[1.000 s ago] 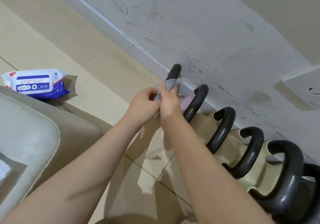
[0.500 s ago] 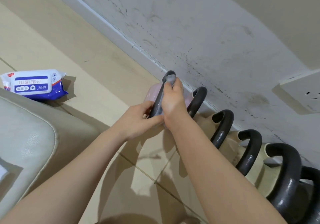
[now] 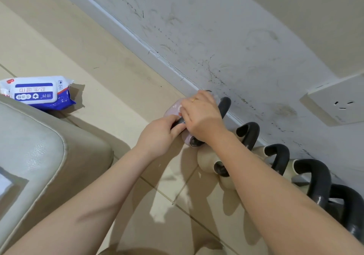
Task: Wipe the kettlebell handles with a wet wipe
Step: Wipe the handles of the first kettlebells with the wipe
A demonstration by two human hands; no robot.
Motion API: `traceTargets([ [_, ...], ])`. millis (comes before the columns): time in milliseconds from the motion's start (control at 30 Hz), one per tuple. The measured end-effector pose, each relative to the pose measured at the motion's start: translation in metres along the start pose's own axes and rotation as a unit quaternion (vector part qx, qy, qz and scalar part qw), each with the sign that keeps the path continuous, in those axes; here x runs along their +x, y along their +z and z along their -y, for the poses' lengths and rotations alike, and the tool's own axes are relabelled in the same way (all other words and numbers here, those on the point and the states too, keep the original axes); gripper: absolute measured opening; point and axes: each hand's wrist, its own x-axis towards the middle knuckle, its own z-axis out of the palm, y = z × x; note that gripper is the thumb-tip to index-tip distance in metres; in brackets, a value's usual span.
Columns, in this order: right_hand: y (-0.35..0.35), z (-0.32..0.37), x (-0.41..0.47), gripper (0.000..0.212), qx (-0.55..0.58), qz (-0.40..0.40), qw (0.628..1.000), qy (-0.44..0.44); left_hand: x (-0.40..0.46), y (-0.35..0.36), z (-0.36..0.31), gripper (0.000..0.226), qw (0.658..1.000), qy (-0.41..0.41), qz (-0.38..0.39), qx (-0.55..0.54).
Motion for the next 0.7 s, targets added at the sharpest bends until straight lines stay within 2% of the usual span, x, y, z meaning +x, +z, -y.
traceTargets([
  [33,0.001,0.002,-0.003,0.024,0.022,-0.001,1.0,-0.003,0.002,0.001,-0.004,0.031,1.0,-0.001,-0.008,0.013],
  [100,-0.005,0.01,-0.009,0.025,0.159,-0.022,0.987,0.017,0.005,0.003,-0.01,0.029,0.999,-0.005,-0.018,0.037],
  [167,-0.018,0.02,-0.021,0.029,0.377,-0.067,0.921,0.068,0.011,0.004,-0.014,0.028,0.998,-0.014,-0.02,0.058],
  [233,-0.026,0.024,-0.035,0.027,0.488,-0.15,0.85,0.131,0.019,0.001,-0.018,0.025,0.997,-0.035,-0.027,0.067],
  [300,-0.028,0.017,-0.047,0.029,0.489,-0.209,0.824,0.195,0.025,-0.002,-0.019,0.027,0.996,-0.048,-0.031,0.068],
  [433,-0.025,-0.008,-0.055,0.033,0.425,-0.291,0.802,0.301,0.028,-0.003,-0.017,0.026,0.996,-0.039,-0.021,0.076],
  [500,-0.029,-0.017,-0.056,0.034,0.431,-0.318,0.763,0.361,0.027,0.0,-0.017,0.023,0.996,-0.045,-0.028,0.067],
  [567,-0.036,-0.025,-0.058,0.035,0.46,-0.337,0.72,0.397,0.022,0.005,-0.022,0.024,0.992,-0.023,-0.086,0.089],
  [600,-0.041,-0.029,-0.062,0.035,0.451,-0.359,0.71,0.404,0.016,0.009,-0.025,0.033,0.985,0.02,-0.12,0.118],
  [633,-0.047,-0.03,-0.066,0.034,0.417,-0.395,0.718,0.394,0.009,0.014,-0.03,0.043,0.978,0.076,-0.134,0.139],
  [700,-0.058,-0.027,-0.077,0.032,0.345,-0.461,0.752,0.32,-0.005,0.026,-0.038,0.047,0.976,0.155,-0.085,0.129],
])
